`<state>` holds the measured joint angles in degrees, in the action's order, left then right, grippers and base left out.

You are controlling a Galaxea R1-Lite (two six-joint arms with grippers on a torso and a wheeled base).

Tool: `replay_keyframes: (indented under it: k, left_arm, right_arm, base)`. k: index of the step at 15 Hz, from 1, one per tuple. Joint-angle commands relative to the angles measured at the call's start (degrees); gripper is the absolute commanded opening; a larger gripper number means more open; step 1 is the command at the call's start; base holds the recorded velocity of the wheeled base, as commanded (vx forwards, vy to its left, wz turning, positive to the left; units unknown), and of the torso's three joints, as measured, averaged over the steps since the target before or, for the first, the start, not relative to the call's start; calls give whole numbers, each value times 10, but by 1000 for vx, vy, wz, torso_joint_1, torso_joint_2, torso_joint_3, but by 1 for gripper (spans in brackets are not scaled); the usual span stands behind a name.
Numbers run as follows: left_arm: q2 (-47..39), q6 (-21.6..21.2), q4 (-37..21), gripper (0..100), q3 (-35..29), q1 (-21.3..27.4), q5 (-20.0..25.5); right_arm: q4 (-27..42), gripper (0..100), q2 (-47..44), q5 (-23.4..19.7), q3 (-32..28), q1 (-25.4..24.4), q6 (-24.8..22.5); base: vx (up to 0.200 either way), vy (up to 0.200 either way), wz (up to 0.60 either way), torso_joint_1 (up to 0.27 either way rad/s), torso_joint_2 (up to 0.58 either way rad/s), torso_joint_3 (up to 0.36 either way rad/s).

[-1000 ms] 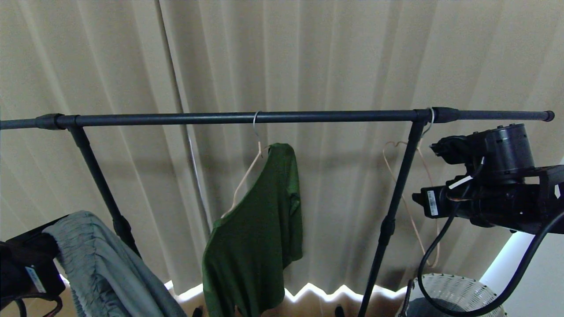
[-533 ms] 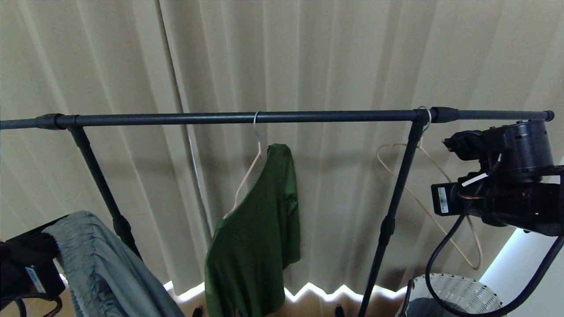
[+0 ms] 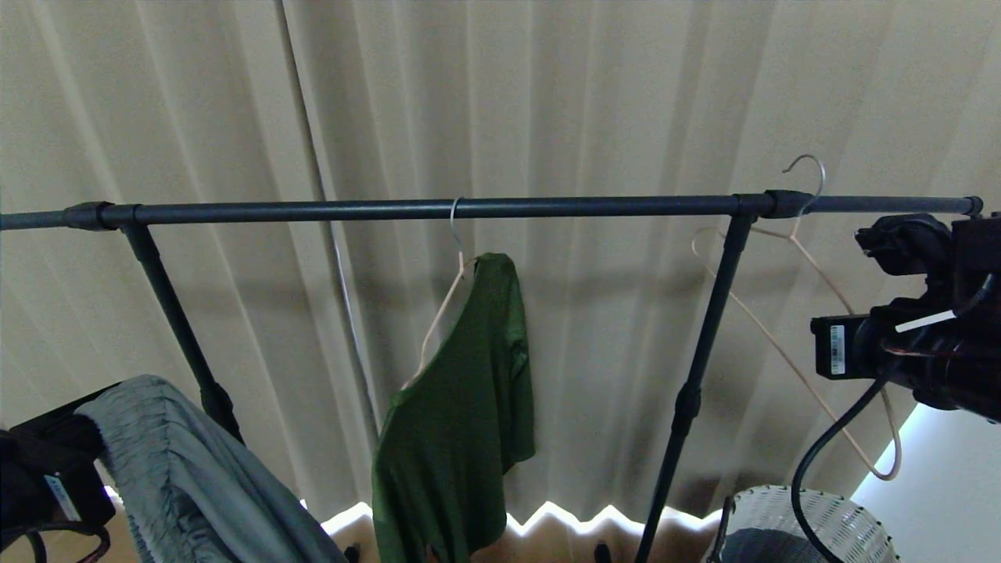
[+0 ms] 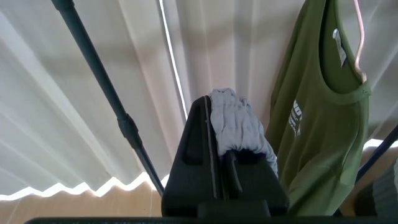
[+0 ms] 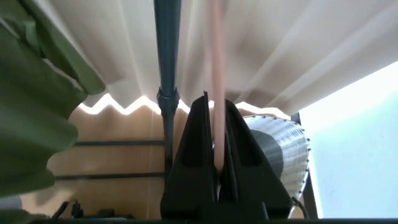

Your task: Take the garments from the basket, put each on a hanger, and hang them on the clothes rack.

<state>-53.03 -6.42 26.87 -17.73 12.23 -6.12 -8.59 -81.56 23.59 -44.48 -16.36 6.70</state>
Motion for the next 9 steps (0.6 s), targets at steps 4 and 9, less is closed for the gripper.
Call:
replay_keyframes:
  k: [4,9]
  left_arm:
    - [1,-1,0,0,1,0,0]
    - [0,-18,0,0,4,-1,-1]
  right_arm:
    - [-5,0,61,-2,31,-1,0]
    - [-5,0,68,-3,34,-1,-11]
  base:
    - [0,0,0,0,0,0]
    - [0,0,0,0,0,0]
